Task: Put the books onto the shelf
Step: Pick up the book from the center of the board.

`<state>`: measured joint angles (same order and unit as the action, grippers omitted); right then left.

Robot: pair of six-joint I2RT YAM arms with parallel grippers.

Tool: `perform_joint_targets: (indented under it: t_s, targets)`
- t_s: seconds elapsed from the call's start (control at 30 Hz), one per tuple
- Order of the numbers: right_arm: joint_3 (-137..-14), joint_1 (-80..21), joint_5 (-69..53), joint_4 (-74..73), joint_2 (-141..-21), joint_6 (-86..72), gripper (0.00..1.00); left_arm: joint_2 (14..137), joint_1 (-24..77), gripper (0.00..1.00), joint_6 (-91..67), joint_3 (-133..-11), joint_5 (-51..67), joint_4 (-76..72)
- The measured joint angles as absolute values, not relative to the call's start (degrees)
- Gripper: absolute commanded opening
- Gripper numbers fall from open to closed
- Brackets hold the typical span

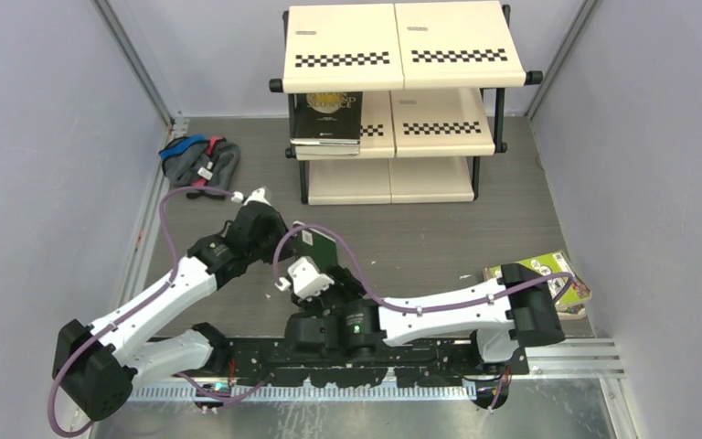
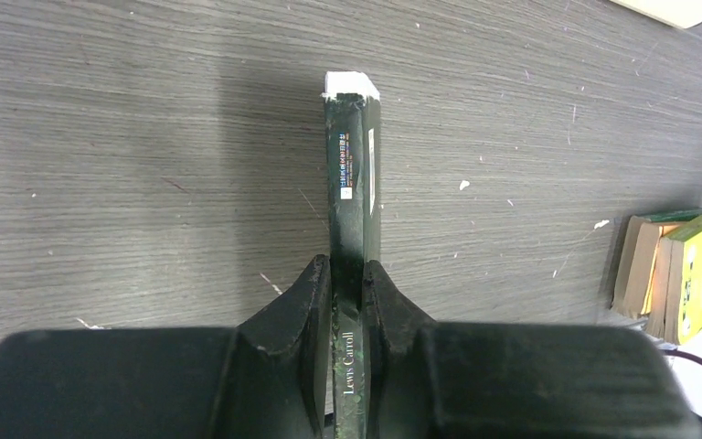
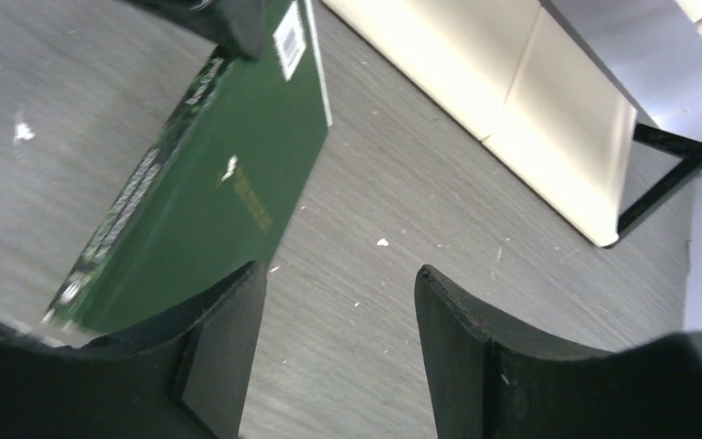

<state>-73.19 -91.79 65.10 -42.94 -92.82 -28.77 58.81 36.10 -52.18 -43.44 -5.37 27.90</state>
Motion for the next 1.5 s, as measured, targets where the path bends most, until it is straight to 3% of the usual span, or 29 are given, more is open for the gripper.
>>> perform_joint_targets:
  t_s: [0.37,0.6,0.97,1.23,1.5]
  targets:
    - [-64.8,-102.8,63.9,-37.1,-89.5,-32.3,0.76,61.6,36.0,0.0,-52.2,-44.4,-5.8,27.8]
    - [-57.9,-103.0,63.9,-31.4,-89.5,-34.7,0.8,62.0,36.0,0.0,-52.4,-45.5,-5.8,28.1]
    - [-57.5,-103.2,64.1,-23.9,-93.3,-35.4,0.83,62.8,36.0,0.0,-52.6,-46.6,-5.7,28.2]
    - [-54.6,-101.8,65.5,-18.4,-96.5,-36.4,0.82,62.8,36.0,0.0,-52.6,-46.7,-5.7,28.2]
    - [-49.8,-96.3,65.9,-9.8,-98.7,-36.1,0.7,62.8,36.0,0.0,-53.2,-46.7,-5.5,28.2]
